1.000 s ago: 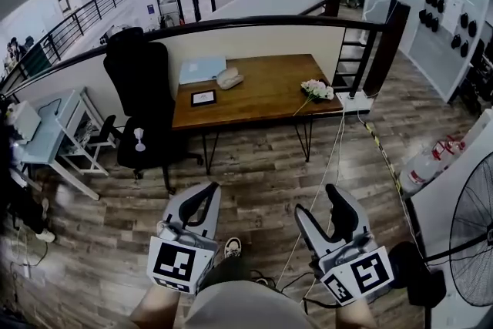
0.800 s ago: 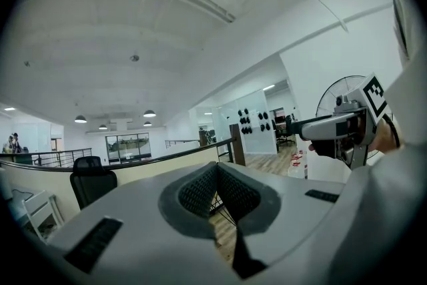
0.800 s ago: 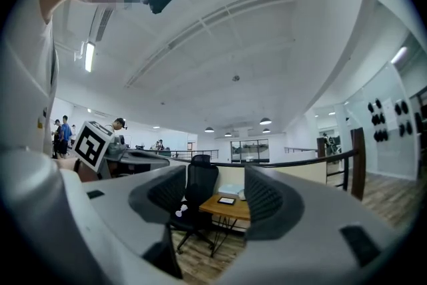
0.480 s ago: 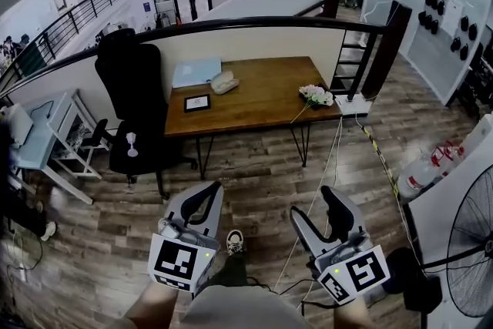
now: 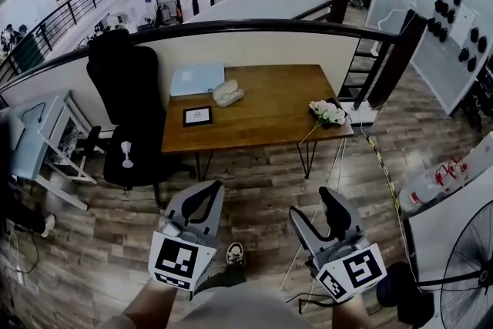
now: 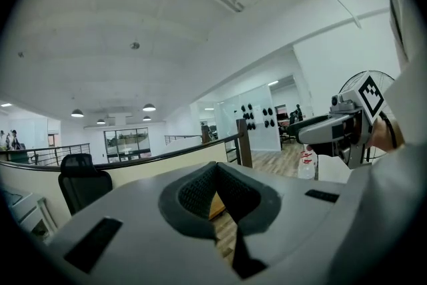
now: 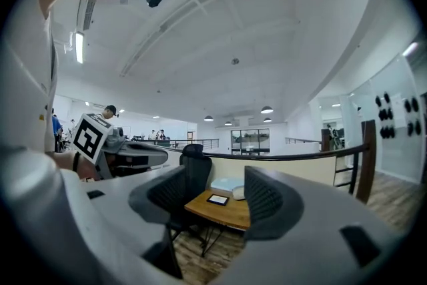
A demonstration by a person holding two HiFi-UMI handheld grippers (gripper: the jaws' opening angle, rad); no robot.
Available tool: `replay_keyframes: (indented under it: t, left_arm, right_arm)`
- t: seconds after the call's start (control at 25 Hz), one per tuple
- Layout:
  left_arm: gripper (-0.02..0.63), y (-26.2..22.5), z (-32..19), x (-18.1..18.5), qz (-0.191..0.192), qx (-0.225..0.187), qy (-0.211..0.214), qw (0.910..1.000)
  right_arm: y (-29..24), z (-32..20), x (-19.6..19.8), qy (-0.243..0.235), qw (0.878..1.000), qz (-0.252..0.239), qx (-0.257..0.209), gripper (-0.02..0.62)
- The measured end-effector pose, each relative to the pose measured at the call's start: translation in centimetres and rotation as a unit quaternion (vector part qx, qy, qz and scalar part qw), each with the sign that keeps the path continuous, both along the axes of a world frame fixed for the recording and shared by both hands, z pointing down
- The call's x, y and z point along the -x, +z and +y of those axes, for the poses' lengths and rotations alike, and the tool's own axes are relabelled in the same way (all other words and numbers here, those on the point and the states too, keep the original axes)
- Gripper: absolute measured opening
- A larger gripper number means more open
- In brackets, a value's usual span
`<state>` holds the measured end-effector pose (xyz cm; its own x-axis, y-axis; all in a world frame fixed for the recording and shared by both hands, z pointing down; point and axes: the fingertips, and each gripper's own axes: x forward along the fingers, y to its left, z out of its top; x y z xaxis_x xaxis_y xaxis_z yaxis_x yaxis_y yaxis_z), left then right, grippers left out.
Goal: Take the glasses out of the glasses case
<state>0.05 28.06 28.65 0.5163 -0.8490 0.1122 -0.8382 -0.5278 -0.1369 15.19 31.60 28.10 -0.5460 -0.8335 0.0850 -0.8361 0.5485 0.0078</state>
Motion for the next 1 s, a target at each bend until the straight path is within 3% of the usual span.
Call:
replay_keyframes:
  t: [0.32, 0.52, 1.0]
  left_arm:
    - [0.002, 0.0, -11.6, 4.8, -0.001, -0.001, -0.001, 1.0]
    - [0.002, 0.4, -16.1, 7.8, -0.004, -0.005, -0.018, 0.9998]
    - [0.002, 2.7, -23.4, 8.6, -0.008, 0.013, -0.045, 0.9989]
  right_arm:
    - [-0.1, -12.6, 4.9, -0.006, 1.0, 0.007, 0.005, 0.265]
    - [0.0, -17.3, 7.6, -0.014, 1.0, 0.008, -0.004, 0.265]
    - [2.7, -26.2, 7.4, -0.031, 0.999, 0.014, 0.019, 0.265]
